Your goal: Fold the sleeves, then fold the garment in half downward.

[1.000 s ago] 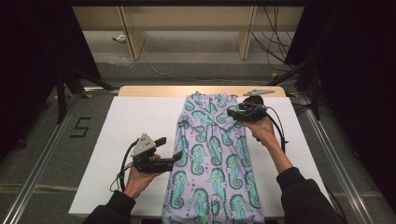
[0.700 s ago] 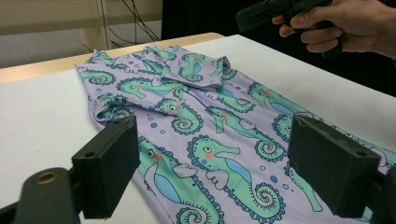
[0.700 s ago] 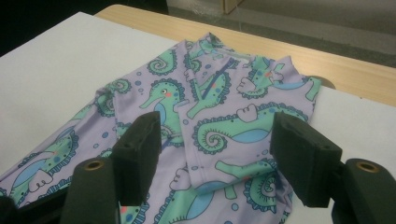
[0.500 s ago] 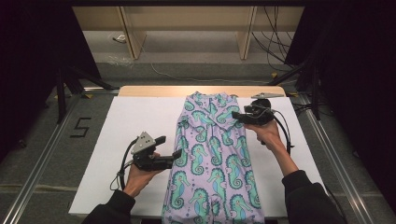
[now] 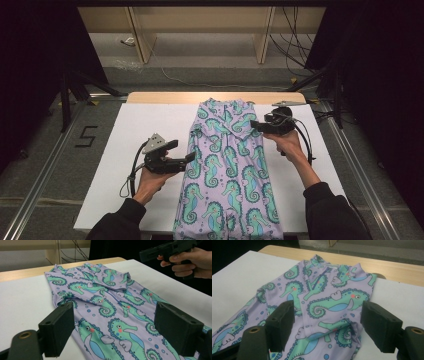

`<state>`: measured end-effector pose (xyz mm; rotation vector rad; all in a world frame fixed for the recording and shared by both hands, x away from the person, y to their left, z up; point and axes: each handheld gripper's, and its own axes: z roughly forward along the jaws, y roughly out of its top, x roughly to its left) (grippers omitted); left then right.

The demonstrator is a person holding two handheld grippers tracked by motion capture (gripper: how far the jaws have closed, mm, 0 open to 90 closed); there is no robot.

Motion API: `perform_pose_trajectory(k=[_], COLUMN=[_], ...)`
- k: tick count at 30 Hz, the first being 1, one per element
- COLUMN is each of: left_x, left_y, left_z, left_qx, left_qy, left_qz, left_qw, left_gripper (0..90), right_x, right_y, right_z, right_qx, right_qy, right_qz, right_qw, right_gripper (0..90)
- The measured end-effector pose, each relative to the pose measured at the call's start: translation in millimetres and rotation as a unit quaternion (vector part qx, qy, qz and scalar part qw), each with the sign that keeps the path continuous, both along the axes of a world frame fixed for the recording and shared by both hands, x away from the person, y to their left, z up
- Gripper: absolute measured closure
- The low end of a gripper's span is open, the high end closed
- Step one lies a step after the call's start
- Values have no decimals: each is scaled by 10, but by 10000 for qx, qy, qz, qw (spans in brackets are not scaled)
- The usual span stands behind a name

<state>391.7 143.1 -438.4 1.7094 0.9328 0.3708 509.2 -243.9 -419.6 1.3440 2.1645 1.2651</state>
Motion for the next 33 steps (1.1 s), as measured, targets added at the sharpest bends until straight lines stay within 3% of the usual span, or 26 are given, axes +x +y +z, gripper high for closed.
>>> perform_pose_trajectory(k=[10,33], left_x=[293,659], left_y=[-52,-143], left_z=[-16,16], left_qx=[133,301], left_qy=[150,357], left_qz=[78,166], left_qw=[9998,9988], left_gripper=[162,161], right_x=[34,56], right_y=[-48,-70], right_z=[-34,-87], right_qx=[-42,-123], right_qy=[52,116], right_qz=[-69,-123], right_qw=[10000,9998], right_gripper=[275,273])
